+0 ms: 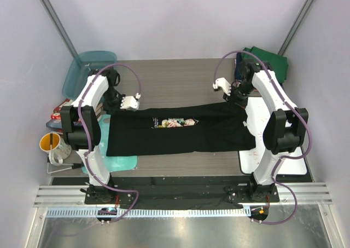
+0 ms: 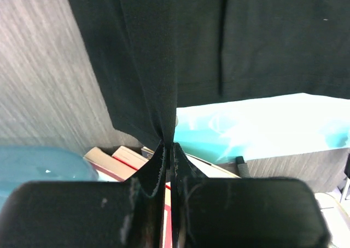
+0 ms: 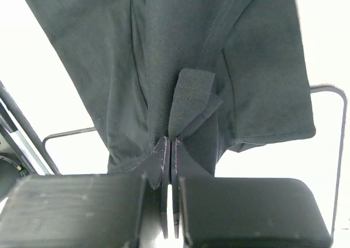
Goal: Fold and stack the t-shirts
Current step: Fold the other side of the tshirt into a rectangle
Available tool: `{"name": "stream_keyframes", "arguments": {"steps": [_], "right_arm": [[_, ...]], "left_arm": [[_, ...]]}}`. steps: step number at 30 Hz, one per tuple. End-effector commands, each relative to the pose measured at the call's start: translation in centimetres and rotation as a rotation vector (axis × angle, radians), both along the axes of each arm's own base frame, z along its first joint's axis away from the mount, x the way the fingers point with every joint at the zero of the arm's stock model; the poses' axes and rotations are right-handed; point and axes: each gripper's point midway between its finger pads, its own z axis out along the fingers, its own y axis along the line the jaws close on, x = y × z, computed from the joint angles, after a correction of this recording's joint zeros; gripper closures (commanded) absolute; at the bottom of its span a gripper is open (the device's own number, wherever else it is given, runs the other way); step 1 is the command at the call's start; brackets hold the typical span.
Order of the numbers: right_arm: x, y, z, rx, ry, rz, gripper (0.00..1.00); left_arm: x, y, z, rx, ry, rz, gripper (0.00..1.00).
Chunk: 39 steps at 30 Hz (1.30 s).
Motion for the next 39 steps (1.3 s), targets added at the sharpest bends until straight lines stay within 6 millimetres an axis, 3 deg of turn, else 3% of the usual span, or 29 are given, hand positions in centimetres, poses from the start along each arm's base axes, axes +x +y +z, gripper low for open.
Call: {"name": "stream_keyframes", "arguments": {"steps": [1,7,14,22,25,27,28,29,30,35,38,39], "right_arm": [[-5.2,-1.0,0.1,-0.052,0.157,0.051,0.99],[-6.8,-1.5,-1.4,-0.087,0.214,0.096,0.99],[-7.2,-2.0,-2.0,-0.115,0.221,0.137,0.99],[-8.6,-1.1,-2.9,-0.121,0.260,0.200,0.98],[-9.5,-0.5,-3.4,-0.144,0.280,0.255,0.78],[-10.2,0.1,-3.5,-0.153,0.283,0.295,0.73],[-10.7,0.0,-3.7,-0.164,0.288,0.321,0.67],[-10.9,0.0,-3.6,-0.169,0.285,0.335,0.64],[-11.1,0.1,-3.7,-0.174,0.283,0.350,0.61],[-10.2,0.0,-3.4,-0.185,0.257,0.347,0.53],[-7.1,1.0,-2.8,-0.140,0.195,0.258,0.54],[-5.5,1.5,-2.5,-0.123,0.171,0.230,0.55]], "left_arm": [[-2.8,-0.2,0.9,-0.011,0.086,-0.042,1.00],[-4.0,-0.1,0.0,-0.001,0.137,-0.072,1.00],[-4.9,-0.8,-0.6,0.004,0.187,-0.115,1.00],[-5.1,-1.0,-1.9,0.041,0.214,-0.141,1.00],[-5.5,-0.7,-2.5,0.077,0.236,-0.163,1.00],[-5.8,-0.4,-2.6,0.094,0.259,-0.175,0.90],[-6.1,-0.4,-2.6,0.094,0.275,-0.180,0.81],[-6.0,0.1,-2.5,0.126,0.277,-0.188,0.59],[-6.0,0.1,-2.5,0.130,0.283,-0.194,0.54],[-4.8,1.0,-1.8,0.191,0.266,-0.205,0.32],[-1.3,1.0,-1.3,0.214,0.159,-0.169,0.29],[0.9,0.6,-0.9,0.204,0.090,-0.131,0.28]]}}
